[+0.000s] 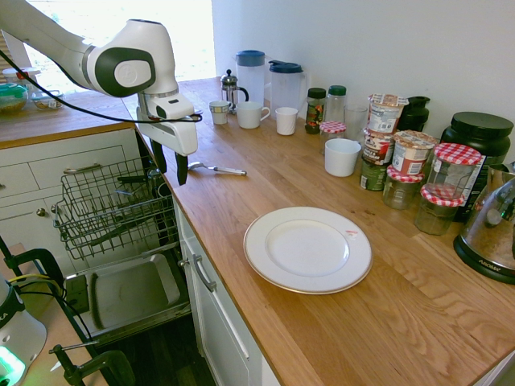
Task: Put the spoon in the dishwasher
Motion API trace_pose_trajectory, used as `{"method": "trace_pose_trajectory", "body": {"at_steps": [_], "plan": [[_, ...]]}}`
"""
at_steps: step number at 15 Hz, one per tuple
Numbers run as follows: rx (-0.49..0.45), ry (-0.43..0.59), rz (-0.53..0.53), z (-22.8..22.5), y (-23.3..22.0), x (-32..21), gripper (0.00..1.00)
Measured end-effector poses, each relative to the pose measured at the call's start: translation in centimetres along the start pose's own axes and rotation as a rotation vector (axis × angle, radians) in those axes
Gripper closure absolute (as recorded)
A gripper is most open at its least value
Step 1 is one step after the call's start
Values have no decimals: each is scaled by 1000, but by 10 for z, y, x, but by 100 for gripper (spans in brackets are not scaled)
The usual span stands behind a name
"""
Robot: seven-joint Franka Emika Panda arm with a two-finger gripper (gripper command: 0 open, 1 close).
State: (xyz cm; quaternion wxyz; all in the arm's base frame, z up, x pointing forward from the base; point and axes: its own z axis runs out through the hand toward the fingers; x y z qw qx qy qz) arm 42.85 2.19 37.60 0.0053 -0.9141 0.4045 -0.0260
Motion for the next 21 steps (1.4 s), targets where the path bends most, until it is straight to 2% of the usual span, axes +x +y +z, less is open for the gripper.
{"method": "trace_pose_trajectory", "body": {"at_steps": [2, 4, 8, 12, 17, 19, 21], "plan": [[3, -3, 3, 1, -1, 0, 0], [33, -28, 61, -4, -8, -2, 0], [30, -61, 306, -19, -39, 1, 0], [31, -57, 585, -16, -80, 18, 0], [-3, -2, 917, 5, -108, 30, 0], [-14, 38, 1021, 13, -117, 32, 0], [-11, 48, 1065, 19, -121, 37, 0]]}}
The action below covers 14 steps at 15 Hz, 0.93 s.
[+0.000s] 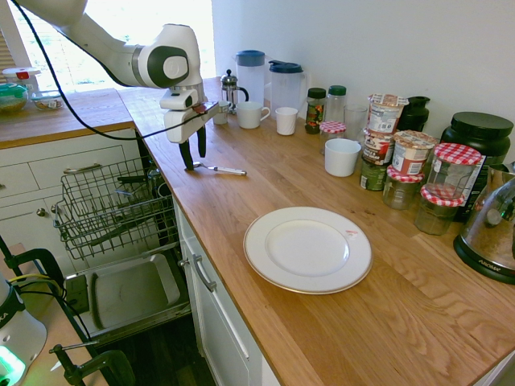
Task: Put the spoon in the dishwasher
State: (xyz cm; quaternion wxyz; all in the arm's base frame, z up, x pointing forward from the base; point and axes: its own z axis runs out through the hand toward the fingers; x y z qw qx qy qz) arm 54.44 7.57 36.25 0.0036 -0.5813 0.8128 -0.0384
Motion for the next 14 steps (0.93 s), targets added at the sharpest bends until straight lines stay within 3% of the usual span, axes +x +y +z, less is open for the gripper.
{"method": "trace_pose_trajectory", "body": {"at_steps": [9, 10, 14], "plan": [[-8, -2, 14, 25, -27, -15, 0], [-11, 0, 14, 27, -28, -16, 100], [-15, 3, 17, 30, -31, -19, 100]]}}
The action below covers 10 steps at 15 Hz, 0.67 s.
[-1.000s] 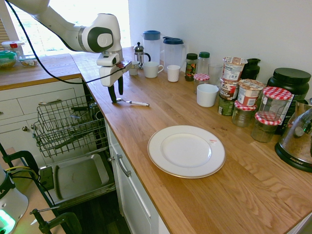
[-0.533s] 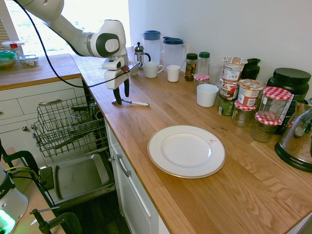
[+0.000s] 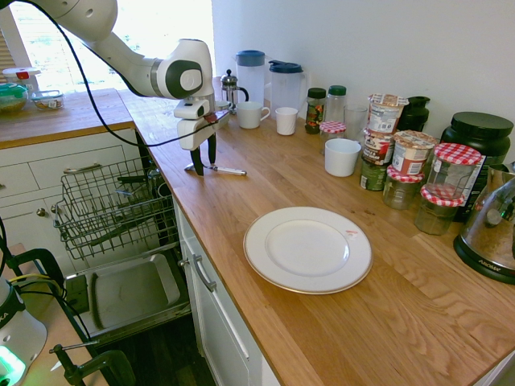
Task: Put the spoon in the dishwasher
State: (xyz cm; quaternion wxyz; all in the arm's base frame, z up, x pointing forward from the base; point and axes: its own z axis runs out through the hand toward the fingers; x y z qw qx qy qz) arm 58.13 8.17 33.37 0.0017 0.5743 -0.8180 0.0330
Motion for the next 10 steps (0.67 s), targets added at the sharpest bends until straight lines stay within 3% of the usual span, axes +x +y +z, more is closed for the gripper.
{"method": "trace_pose_trajectory", "body": {"at_steps": [10], "plan": [[19, -15, 35, 3, -6, 5, 100]]}}
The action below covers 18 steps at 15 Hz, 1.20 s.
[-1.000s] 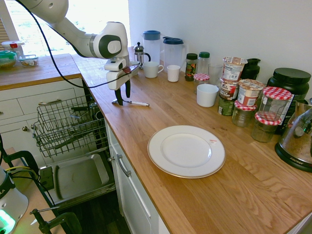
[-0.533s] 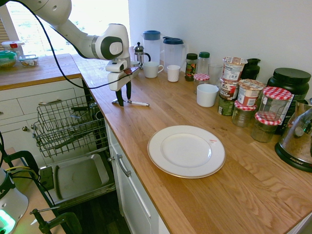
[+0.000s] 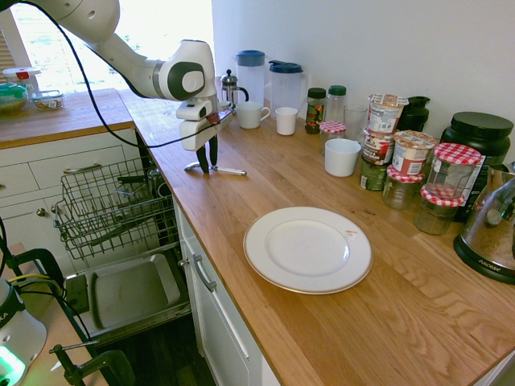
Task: Put the spoon in the dishwasher
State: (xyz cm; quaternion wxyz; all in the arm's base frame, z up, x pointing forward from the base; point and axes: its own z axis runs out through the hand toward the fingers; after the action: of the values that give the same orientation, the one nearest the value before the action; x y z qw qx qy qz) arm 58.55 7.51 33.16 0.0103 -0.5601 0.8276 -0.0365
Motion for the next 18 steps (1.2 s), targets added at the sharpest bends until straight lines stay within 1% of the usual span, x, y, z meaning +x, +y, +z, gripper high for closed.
{"method": "trace_pose_trajectory", "body": {"at_steps": [8, 11, 13, 15, 16, 18], "plan": [[8, -13, 11, 1, 8, 13, 100], [28, -23, -2, -1, 11, 13, 100], [38, -15, -32, -2, 17, 13, 100], [40, 11, -84, -4, 32, 7, 100], [48, 23, -118, -11, 42, 0, 100], [74, 38, -184, -41, 67, -20, 100]]}}
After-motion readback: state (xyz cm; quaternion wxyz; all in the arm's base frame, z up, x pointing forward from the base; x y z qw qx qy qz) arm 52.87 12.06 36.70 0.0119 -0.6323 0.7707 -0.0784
